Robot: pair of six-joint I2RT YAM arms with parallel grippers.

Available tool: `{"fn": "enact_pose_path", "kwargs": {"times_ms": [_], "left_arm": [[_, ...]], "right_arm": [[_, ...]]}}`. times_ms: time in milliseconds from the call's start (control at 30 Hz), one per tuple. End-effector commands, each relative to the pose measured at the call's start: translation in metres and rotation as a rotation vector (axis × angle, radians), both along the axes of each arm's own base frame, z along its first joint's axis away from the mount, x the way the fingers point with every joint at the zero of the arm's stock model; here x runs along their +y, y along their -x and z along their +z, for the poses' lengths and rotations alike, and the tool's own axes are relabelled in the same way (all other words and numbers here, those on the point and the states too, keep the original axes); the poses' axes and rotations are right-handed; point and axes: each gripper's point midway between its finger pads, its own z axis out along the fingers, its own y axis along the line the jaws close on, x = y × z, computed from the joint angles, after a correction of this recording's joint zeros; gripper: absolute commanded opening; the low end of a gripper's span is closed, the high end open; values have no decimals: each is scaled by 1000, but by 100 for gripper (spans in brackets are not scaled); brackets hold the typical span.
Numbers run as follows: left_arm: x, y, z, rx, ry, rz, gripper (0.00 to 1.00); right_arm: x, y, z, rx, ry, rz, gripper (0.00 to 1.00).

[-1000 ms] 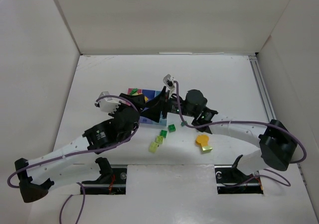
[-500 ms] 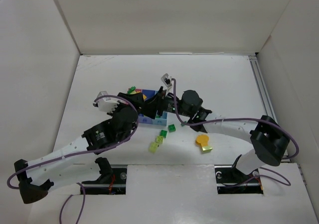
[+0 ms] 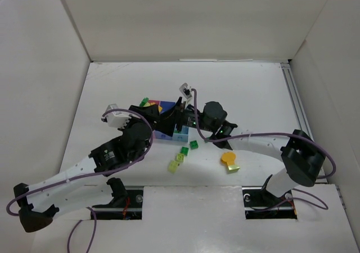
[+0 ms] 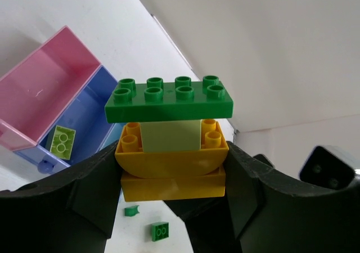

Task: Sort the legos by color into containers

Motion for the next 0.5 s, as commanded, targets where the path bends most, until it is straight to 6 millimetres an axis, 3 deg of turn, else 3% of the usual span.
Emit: {"fn": "enact_pose_path", "kwargs": {"times_ms": [0,100,233,367,467], "left_arm": [[2,4,15,-32,54,-14,29],[7,5,19,-30,53,4,28],[7,5,18,-24,59,6,28],[2,5,19,-30,67,-18,28],[-2,6,20,-31,69,-39,28]], "right_arm": [[2,-5,21,-55,-27,-18,80],[-7,-3,21,-65,-17,-43,87],[-12,-5,17,-75,4,-70,87],[-3,-7,31,-106,-15,-50,89],[5,-11,26,-101,-5,-38,89]]}}
